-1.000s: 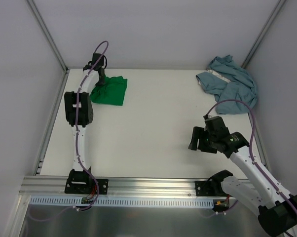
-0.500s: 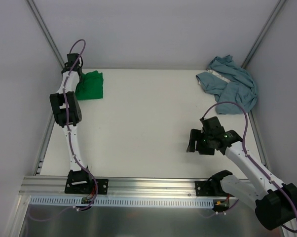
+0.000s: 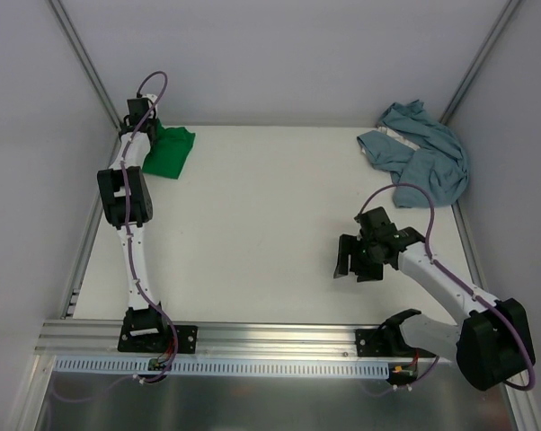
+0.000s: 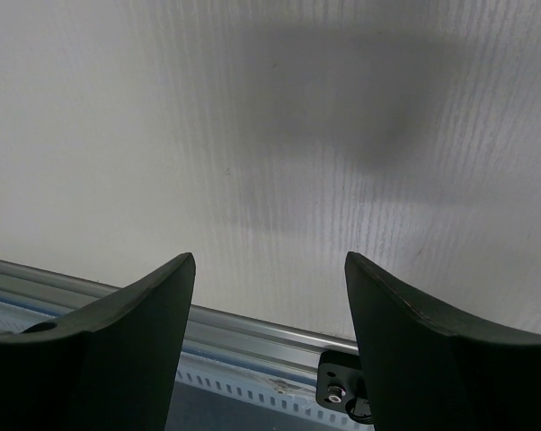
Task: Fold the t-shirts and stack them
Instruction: Put the neatly folded tshirt into the corner of the board with the left arm
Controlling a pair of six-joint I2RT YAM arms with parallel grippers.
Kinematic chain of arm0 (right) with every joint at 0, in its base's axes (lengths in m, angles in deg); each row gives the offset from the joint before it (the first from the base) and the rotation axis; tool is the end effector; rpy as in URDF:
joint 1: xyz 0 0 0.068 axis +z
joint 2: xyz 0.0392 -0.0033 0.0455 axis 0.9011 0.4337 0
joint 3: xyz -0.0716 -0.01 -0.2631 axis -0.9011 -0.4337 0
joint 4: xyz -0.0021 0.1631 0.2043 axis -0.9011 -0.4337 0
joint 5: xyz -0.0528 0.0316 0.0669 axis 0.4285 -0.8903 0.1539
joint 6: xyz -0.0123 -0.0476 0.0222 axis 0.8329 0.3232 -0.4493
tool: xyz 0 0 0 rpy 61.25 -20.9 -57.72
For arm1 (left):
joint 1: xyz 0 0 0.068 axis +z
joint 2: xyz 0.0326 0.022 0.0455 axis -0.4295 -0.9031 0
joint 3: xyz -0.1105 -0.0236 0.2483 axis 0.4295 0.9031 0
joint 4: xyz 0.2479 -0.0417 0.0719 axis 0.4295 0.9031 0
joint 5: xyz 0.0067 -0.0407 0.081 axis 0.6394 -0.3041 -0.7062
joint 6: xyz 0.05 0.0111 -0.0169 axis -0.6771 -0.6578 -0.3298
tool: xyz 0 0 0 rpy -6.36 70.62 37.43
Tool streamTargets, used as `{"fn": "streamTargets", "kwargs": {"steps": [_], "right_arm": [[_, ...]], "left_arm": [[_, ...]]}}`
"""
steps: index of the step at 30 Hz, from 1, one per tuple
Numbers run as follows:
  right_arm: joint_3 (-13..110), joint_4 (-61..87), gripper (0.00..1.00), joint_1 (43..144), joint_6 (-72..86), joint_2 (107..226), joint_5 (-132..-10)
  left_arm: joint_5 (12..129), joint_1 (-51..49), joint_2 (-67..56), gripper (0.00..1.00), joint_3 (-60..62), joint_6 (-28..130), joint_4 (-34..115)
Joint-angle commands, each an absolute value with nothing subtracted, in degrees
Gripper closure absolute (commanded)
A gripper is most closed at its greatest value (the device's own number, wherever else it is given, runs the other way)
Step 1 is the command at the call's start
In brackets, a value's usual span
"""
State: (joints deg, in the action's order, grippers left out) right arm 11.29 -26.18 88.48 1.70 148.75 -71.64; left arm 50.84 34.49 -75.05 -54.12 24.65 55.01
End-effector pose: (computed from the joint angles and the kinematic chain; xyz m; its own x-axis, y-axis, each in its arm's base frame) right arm 0.1765 0.0851 0.2005 -0.9033 -0.1819 -0.3886 -0.2833 0.9331 0.2217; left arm 0.5733 0.0985 0.1891 -0.5717 0.1607 -0.8046 -0.1827 0.9311 0.3158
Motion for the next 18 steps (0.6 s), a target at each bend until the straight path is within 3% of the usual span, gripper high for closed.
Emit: {"fn": "streamTargets", "kwargs": {"steps": [1,18], "right_arm": [[12.36,-24.25,0.28,88.03,2.46,149.8,-73.15],[13.15,-23.72,0.28,87.85,2.63,152.53,-73.5]], "left_arm": [[52.4,34.49,-75.83,1.0,-56.69,22.03,49.67],[43.96,35.1,-76.71,1.0,-56.78,22.29,45.88]]}}
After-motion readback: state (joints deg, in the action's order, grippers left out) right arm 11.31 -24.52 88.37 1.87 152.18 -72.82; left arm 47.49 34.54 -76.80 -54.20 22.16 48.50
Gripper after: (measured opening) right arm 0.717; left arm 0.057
